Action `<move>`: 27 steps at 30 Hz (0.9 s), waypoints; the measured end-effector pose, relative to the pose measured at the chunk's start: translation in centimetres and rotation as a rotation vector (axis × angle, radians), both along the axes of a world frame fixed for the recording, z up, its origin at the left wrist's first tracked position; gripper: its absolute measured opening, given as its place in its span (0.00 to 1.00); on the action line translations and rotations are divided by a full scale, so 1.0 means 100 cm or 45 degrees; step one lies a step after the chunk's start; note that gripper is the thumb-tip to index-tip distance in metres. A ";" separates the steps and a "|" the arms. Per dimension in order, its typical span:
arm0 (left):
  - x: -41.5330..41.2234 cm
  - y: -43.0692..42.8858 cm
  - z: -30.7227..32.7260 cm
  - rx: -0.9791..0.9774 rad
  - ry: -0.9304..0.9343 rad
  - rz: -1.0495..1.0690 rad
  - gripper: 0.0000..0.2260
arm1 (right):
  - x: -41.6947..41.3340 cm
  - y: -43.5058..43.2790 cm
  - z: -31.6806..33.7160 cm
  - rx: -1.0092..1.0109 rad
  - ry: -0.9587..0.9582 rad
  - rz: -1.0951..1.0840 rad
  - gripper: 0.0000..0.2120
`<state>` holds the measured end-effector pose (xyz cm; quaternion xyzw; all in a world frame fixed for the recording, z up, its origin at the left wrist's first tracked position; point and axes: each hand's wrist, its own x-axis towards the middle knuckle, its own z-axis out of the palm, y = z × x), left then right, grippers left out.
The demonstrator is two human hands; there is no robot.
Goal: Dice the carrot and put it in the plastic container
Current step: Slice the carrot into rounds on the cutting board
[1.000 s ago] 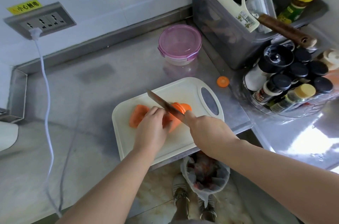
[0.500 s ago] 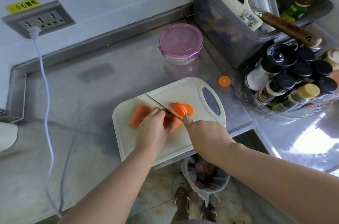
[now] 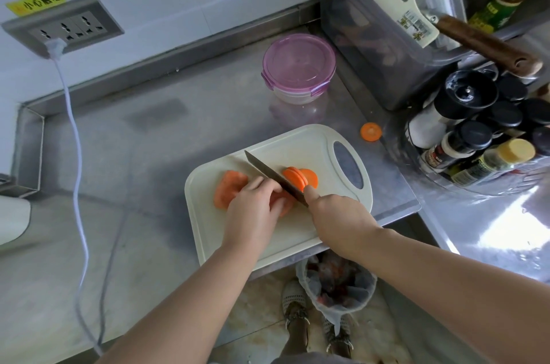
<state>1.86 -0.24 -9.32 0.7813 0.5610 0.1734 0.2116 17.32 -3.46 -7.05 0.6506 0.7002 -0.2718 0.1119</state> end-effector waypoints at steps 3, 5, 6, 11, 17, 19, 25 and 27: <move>-0.001 0.001 0.002 -0.039 0.000 0.002 0.04 | 0.011 0.007 0.004 -0.020 0.180 -0.125 0.13; -0.001 0.003 0.003 -0.057 0.005 0.010 0.04 | 0.014 0.007 0.007 0.034 0.198 -0.139 0.13; -0.002 0.003 0.003 -0.067 0.009 0.016 0.04 | 0.014 0.006 0.009 0.077 0.143 -0.127 0.12; -0.003 0.002 0.005 -0.062 0.051 0.026 0.05 | 0.006 -0.009 0.022 0.200 -0.032 -0.005 0.17; -0.003 0.002 0.004 -0.057 0.085 0.029 0.07 | 0.001 -0.019 0.027 0.142 0.035 -0.039 0.21; -0.003 0.002 0.003 -0.059 0.088 0.026 0.07 | 0.000 -0.018 0.029 0.114 0.041 -0.033 0.21; -0.003 0.002 0.004 -0.053 0.118 0.022 0.08 | -0.003 -0.018 0.030 0.101 0.023 -0.006 0.25; -0.003 0.002 0.003 -0.056 0.134 0.023 0.09 | -0.004 -0.018 0.031 0.092 0.022 0.012 0.26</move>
